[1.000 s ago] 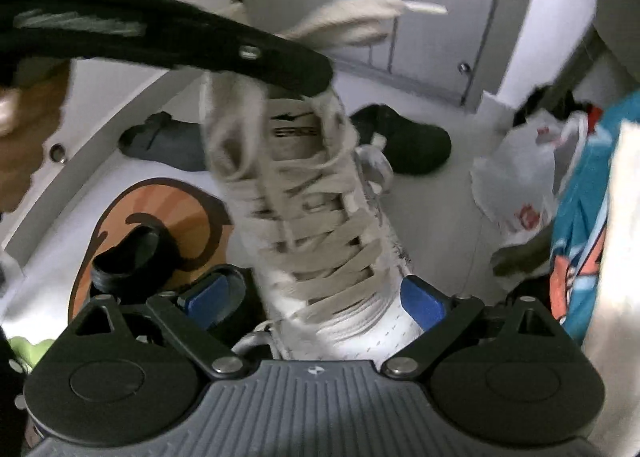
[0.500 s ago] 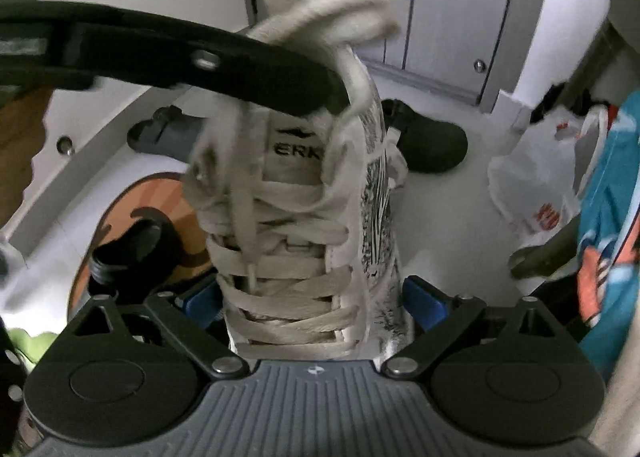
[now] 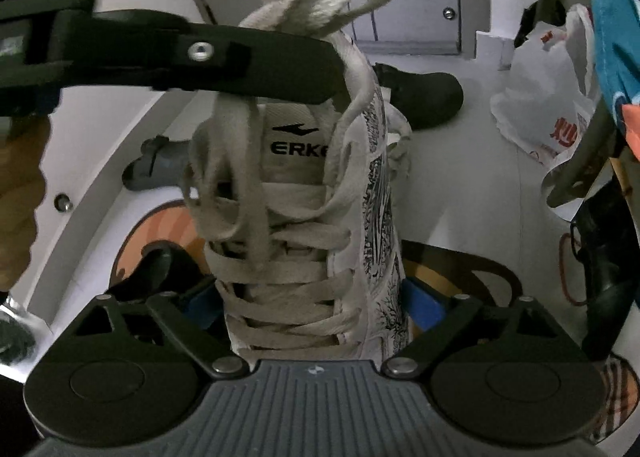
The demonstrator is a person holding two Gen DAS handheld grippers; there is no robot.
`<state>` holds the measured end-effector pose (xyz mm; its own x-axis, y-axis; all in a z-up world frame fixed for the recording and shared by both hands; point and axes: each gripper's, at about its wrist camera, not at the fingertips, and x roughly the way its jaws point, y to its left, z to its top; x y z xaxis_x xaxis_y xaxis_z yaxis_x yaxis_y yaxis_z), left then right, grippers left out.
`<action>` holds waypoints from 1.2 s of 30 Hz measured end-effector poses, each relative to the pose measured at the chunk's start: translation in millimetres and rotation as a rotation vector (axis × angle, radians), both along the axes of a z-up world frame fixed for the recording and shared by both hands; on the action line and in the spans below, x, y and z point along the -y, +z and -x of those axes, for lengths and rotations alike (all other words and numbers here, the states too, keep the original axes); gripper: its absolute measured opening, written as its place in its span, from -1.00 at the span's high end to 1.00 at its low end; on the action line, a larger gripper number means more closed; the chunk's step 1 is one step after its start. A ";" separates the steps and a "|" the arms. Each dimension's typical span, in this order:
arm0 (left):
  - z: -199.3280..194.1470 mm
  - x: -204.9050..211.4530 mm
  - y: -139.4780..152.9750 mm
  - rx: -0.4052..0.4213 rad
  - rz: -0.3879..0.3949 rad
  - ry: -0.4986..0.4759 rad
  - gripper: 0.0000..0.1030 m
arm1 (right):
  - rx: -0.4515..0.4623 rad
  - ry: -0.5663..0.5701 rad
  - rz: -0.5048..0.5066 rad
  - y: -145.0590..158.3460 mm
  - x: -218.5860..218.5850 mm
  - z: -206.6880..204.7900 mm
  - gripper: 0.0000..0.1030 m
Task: Organize scattered shoes
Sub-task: 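Carry the white sneaker with the left tool toward the clothes pile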
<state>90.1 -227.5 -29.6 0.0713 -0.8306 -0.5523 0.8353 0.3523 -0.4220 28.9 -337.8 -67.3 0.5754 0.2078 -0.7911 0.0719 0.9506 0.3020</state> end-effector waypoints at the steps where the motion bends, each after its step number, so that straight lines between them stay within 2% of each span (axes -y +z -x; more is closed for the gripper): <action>1: -2.5 4.1 -1.2 0.001 -0.006 -0.006 0.81 | 0.003 -0.014 0.000 -1.2 0.9 0.2 -0.83; 7: -16.0 21.4 -16.2 -0.009 -0.023 -0.012 0.81 | -0.005 -0.097 0.048 -13.6 9.1 -7.4 -0.83; 11: -29.2 32.5 -33.4 -0.073 -0.001 -0.016 0.81 | -0.002 -0.126 0.079 -23.2 17.4 -12.4 -0.81; 18: -51.3 48.9 -46.9 -0.099 -0.008 -0.049 0.81 | -0.019 -0.174 0.063 -35.0 32.8 -29.1 -0.81; 22: -61.3 55.7 -39.8 -0.099 0.006 -0.076 0.81 | -0.008 -0.201 0.065 -32.3 37.7 -36.9 -0.80; 28: -67.2 76.1 -35.3 -0.040 -0.009 -0.130 0.81 | 0.015 -0.250 0.088 -35.2 49.1 -48.7 -0.80; 36: -80.0 90.4 -55.5 -0.047 0.015 -0.108 0.81 | 0.025 -0.282 0.156 -52.4 62.7 -65.1 -0.78</action>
